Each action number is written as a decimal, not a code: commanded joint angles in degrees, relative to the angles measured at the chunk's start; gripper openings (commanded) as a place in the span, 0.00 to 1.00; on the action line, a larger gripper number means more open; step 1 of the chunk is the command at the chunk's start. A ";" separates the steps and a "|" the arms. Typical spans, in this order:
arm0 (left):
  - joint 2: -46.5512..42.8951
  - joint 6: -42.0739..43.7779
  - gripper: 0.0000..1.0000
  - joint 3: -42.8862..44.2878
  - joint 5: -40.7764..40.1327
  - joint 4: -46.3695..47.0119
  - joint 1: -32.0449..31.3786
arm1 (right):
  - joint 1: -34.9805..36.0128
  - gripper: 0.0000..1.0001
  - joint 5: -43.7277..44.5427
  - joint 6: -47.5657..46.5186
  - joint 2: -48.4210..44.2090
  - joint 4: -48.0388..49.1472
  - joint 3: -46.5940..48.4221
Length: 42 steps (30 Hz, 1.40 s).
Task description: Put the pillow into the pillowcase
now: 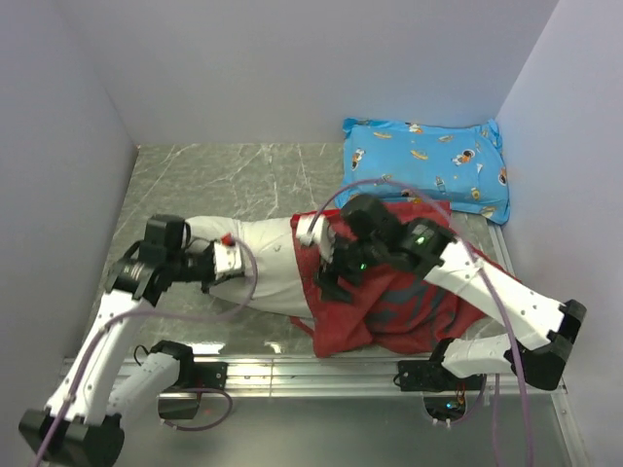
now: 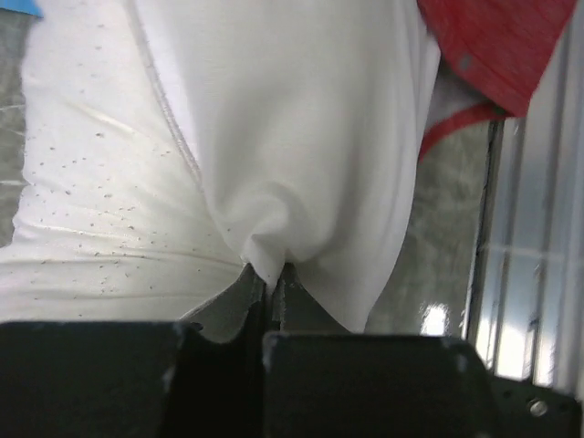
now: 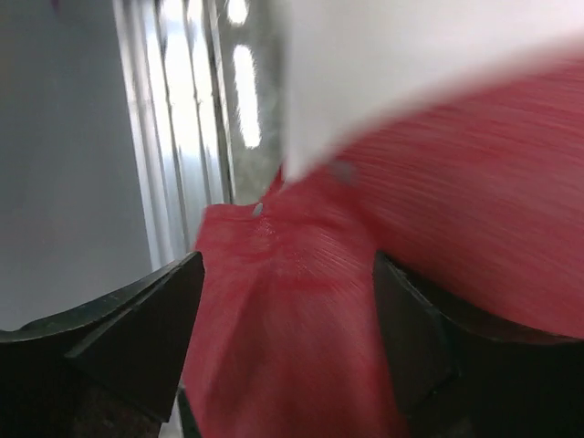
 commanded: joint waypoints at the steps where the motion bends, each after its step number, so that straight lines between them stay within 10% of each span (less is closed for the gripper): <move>1: -6.17 16.80 0.00 -7.95 -7.40 -10.85 0.10 | -8.40 0.84 0.70 8.31 -5.03 6.87 10.41; 6: -9.28 18.50 0.00 -9.72 -7.23 -8.73 -0.17 | -12.40 0.94 3.52 10.90 3.82 6.56 28.33; 14: -4.96 10.69 0.10 -4.89 -4.86 -6.54 -0.26 | -12.05 0.99 -9.65 -3.24 25.88 -24.88 50.74; 22: -6.37 5.76 0.08 -6.64 -3.00 -3.83 -0.26 | -9.06 1.00 1.30 -9.84 22.12 -18.68 29.51; 24: -6.11 2.53 0.06 -6.99 -3.27 -1.98 -0.26 | -9.15 0.88 0.18 -12.81 24.66 -21.39 30.46; 25: -5.58 0.50 0.04 -6.73 -3.18 -0.75 -0.26 | -9.06 0.54 -0.87 -14.22 25.72 -25.67 31.68; 28: -1.20 -11.17 0.00 -5.07 -2.92 7.06 -0.26 | -9.85 0.00 0.94 -15.30 30.90 -26.86 40.72; 35: 6.64 -36.24 0.00 -1.02 -15.21 35.80 -2.98 | -17.41 0.00 17.21 -12.92 41.20 -4.73 74.21; 41: 3.04 -27.23 0.00 3.37 -10.06 28.92 -4.21 | -12.24 0.00 10.73 -15.11 17.50 12.78 42.35; 42: 1.56 -22.59 0.12 4.59 -6.30 25.14 -4.21 | -9.44 0.00 10.37 -17.82 13.81 13.31 36.50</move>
